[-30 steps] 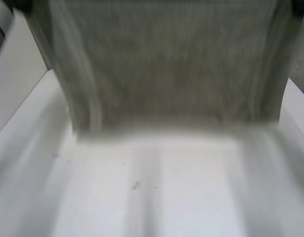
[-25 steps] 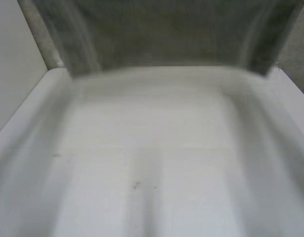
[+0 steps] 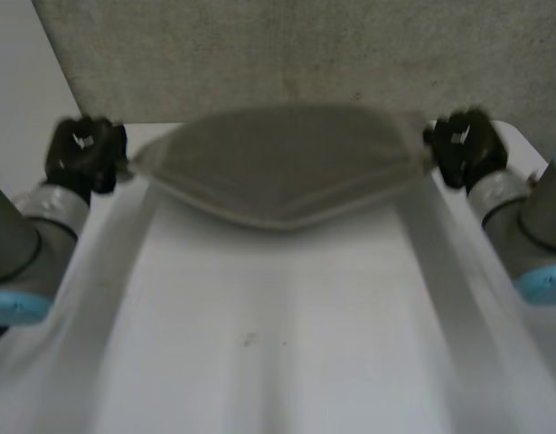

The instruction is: Fold the laundry

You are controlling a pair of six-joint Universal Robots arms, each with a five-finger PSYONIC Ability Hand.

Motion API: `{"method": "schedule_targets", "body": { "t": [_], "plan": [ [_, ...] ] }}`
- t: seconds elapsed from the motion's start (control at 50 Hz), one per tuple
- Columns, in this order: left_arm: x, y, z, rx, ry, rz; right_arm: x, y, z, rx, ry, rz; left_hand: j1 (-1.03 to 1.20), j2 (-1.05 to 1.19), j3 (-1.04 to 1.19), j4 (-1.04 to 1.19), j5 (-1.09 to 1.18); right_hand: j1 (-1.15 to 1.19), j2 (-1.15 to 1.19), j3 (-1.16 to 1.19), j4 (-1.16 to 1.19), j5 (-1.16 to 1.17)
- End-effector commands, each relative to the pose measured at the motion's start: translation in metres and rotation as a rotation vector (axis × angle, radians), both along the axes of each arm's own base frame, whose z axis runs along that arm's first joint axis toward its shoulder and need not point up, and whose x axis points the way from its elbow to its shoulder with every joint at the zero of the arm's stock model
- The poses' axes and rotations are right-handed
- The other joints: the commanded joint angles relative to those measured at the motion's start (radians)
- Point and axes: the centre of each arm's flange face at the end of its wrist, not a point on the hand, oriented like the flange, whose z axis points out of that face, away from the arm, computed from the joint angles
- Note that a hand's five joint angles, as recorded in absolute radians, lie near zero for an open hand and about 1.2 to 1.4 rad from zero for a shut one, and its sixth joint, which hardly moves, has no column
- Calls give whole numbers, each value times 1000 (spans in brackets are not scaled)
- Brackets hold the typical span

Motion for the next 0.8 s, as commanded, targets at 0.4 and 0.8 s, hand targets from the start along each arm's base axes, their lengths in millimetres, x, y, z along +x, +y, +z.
{"method": "schedule_targets", "body": {
  "t": [0.4,0.8],
  "plan": [
    [65,120,6,280,-371,-85,-78,117,13,641,487,-2,196,178,180,178,179,430,213,209,203,222],
    [11,-15,-52,169,-416,-129,-57,22,-52,469,381,-221,196,178,180,178,179,430,213,209,203,222]
  ]
}}
